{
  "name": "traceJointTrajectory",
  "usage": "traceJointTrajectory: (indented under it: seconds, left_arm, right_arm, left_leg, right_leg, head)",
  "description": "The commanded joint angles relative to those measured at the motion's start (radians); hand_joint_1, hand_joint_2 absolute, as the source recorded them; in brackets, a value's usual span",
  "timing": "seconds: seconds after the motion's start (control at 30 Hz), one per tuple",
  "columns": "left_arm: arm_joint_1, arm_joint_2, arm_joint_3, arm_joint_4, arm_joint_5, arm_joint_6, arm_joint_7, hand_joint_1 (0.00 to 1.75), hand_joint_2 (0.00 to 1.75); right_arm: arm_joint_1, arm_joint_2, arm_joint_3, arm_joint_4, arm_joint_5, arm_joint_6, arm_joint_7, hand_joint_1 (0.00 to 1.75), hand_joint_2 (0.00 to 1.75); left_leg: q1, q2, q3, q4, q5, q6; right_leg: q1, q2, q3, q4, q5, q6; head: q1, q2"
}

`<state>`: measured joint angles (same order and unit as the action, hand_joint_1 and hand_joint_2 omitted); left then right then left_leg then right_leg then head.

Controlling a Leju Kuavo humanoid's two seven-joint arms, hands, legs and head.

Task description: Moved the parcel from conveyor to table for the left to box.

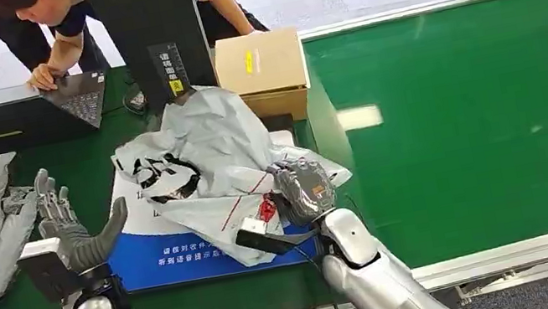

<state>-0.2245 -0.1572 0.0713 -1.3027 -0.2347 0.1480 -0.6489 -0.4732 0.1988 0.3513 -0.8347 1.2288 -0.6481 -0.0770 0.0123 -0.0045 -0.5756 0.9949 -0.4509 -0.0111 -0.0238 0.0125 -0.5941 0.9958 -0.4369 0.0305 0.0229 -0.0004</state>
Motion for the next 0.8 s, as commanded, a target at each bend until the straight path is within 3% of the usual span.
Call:
traceJointTrajectory:
  seconds: [0.03,0.1,0.13,0.17,0.2,0.67,0.8]
  left_arm:
    - [-0.053,-0.018,0.017,0.030,0.009,-0.004,0.004,0.00,1.75]
    - [-0.056,-0.015,0.009,0.044,0.009,-0.006,0.004,0.00,1.75]
    - [-0.056,-0.015,0.009,0.044,0.009,-0.006,0.004,0.00,1.75]
    - [-0.054,-0.015,0.007,0.048,0.010,-0.003,0.000,0.00,1.75]
    - [-0.052,-0.013,0.006,0.047,0.011,-0.001,-0.002,0.00,1.75]
    - [-0.021,-0.002,-0.001,0.020,0.016,0.009,-0.019,0.00,1.75]
    - [-0.014,0.002,-0.016,0.008,0.014,0.009,-0.030,0.00,1.75]
  right_arm:
    - [-0.065,0.016,-0.007,0.122,-0.066,-0.033,-0.127,1.36,1.75]
    - [-0.062,0.017,0.007,0.119,-0.097,-0.034,-0.185,1.19,1.75]
    - [-0.062,0.017,0.007,0.119,-0.097,-0.034,-0.185,1.19,1.75]
    - [-0.063,0.016,0.015,0.124,-0.092,-0.037,-0.190,0.79,1.75]
    - [-0.067,0.015,0.021,0.130,-0.083,-0.043,-0.180,0.00,1.75]
    - [-0.045,0.027,-0.036,0.074,-0.046,-0.050,-0.189,0.00,1.75]
    - [0.006,0.045,-0.118,-0.047,-0.115,-0.050,-0.290,0.00,1.75]
  left_leg:
    - [0.000,0.000,0.001,0.000,0.000,0.000]
    - [0.000,0.000,0.002,0.000,0.000,0.000]
    - [0.000,0.000,0.001,0.000,0.000,0.000]
    - [0.000,0.000,0.001,-0.001,0.000,0.000]
    - [0.000,-0.001,0.004,-0.002,0.000,0.000]
    - [0.000,0.000,0.003,-0.002,0.000,0.000]
    - [0.000,-0.001,0.002,-0.001,0.000,0.000]
  right_leg:
    - [0.001,-0.001,0.001,0.000,0.000,-0.002]
    - [0.001,-0.001,0.002,0.000,0.000,-0.002]
    - [0.001,-0.001,0.001,0.000,0.000,-0.002]
    - [0.000,-0.001,0.001,0.000,0.000,-0.001]
    - [0.001,-0.003,0.004,-0.001,-0.001,-0.004]
    - [0.001,-0.001,0.003,-0.001,-0.001,-0.003]
    - [0.000,-0.002,0.002,0.000,-0.001,-0.002]
  head:
    - [0.000,0.000]
    - [0.000,0.000]
    - [0.000,0.000]
    - [0.000,0.000]
    - [0.000,0.000]
    - [0.000,0.000]
    - [0.000,0.000]
